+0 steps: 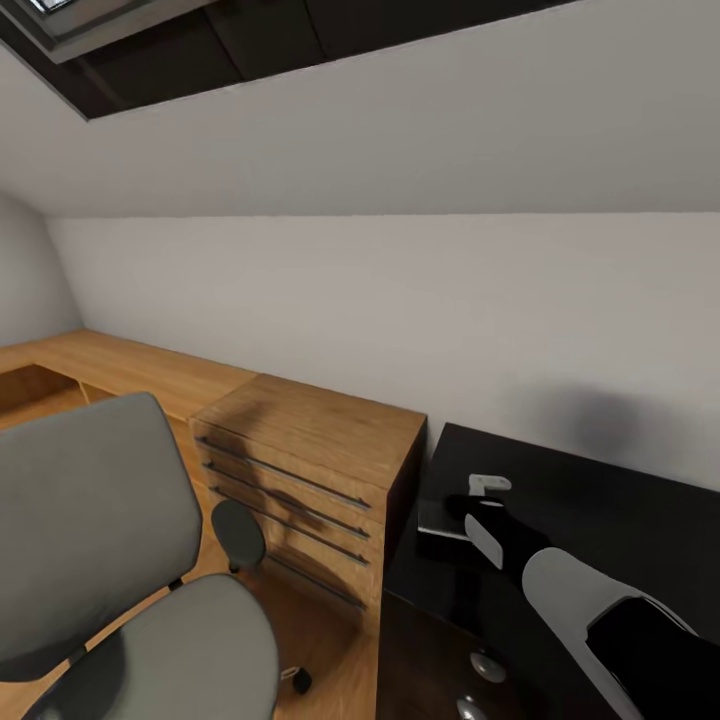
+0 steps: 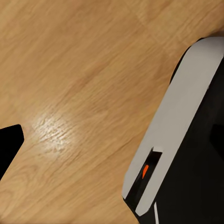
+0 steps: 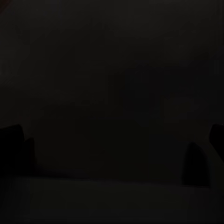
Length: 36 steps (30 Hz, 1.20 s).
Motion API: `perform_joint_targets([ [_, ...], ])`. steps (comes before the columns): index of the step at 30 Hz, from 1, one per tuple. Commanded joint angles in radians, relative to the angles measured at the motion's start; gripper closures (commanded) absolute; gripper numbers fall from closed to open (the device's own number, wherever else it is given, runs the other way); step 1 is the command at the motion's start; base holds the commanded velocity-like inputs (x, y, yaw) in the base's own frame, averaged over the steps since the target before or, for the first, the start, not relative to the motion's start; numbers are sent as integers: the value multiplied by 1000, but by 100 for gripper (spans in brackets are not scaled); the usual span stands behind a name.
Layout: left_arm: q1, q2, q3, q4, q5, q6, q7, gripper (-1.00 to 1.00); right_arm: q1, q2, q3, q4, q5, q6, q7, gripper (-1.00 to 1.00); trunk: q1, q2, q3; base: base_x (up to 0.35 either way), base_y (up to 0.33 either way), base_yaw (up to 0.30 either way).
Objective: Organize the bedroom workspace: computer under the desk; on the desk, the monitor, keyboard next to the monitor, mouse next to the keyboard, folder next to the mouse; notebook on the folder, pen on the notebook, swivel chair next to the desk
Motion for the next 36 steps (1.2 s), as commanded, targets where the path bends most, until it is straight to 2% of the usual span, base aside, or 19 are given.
perform_joint_targets([
  [1,0,0,-7,-1,11,-1,-5,-100,1,-1,11,42,-19,7,-6,-100,4,-8,-4,0,0,0],
  [4,0,0,-7,-1,11,-1,-5,-100,1,-1,11,42,-18,7,-6,-100,16,-29,-14,0,0,0],
  [23,0,1,-7,-1,11,0,-5,-100,1,-3,11,42,-18,7,-6,-100,16,-29,-14,0,0,0],
  [36,0,19,-7,-1,11,0,-5,-100,0,-3,11,42,-17,7,-6,-100,16,-29,-14,-55,0,0],
])
